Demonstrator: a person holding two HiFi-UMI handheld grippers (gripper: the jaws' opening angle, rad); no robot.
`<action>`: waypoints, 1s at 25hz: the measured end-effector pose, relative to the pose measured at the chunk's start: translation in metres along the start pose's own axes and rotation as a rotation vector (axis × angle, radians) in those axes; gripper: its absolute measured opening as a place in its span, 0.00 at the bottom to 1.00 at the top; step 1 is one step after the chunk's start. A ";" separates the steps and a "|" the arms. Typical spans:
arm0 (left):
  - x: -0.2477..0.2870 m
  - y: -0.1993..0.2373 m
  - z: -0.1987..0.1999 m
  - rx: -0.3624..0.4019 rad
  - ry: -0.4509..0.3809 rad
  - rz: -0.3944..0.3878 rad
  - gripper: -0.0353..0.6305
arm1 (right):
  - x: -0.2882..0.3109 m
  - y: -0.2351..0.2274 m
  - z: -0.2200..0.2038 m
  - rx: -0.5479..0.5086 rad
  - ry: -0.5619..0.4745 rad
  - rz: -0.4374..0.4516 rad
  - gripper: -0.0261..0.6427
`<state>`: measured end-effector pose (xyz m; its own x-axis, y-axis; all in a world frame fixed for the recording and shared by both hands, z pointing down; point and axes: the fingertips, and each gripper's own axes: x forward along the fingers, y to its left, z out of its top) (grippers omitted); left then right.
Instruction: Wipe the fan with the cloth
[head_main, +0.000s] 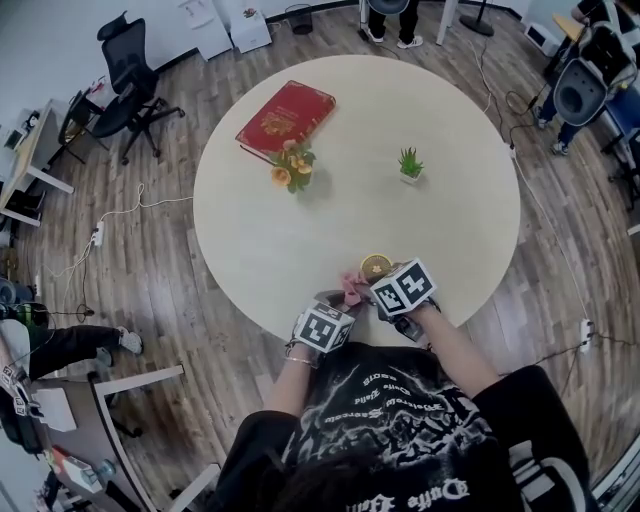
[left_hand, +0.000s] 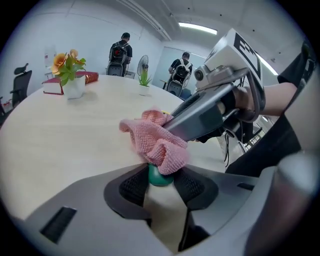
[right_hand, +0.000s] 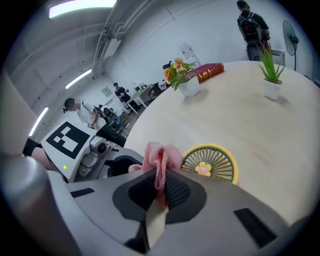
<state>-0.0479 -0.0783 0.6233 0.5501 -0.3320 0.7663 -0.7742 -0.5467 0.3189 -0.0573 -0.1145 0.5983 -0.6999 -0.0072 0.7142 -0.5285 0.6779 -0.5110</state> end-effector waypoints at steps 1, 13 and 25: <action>0.000 0.000 0.001 -0.007 0.000 0.002 0.32 | -0.001 -0.002 0.001 0.005 -0.017 -0.014 0.08; 0.002 0.002 0.003 -0.086 -0.012 0.036 0.32 | -0.014 -0.030 0.017 0.051 -0.172 -0.130 0.08; 0.003 0.002 0.003 -0.093 0.016 0.075 0.32 | -0.026 -0.059 0.048 -0.146 -0.152 -0.316 0.08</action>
<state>-0.0467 -0.0826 0.6244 0.4846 -0.3566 0.7987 -0.8392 -0.4470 0.3097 -0.0307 -0.1896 0.5873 -0.5826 -0.3345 0.7408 -0.6633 0.7224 -0.1954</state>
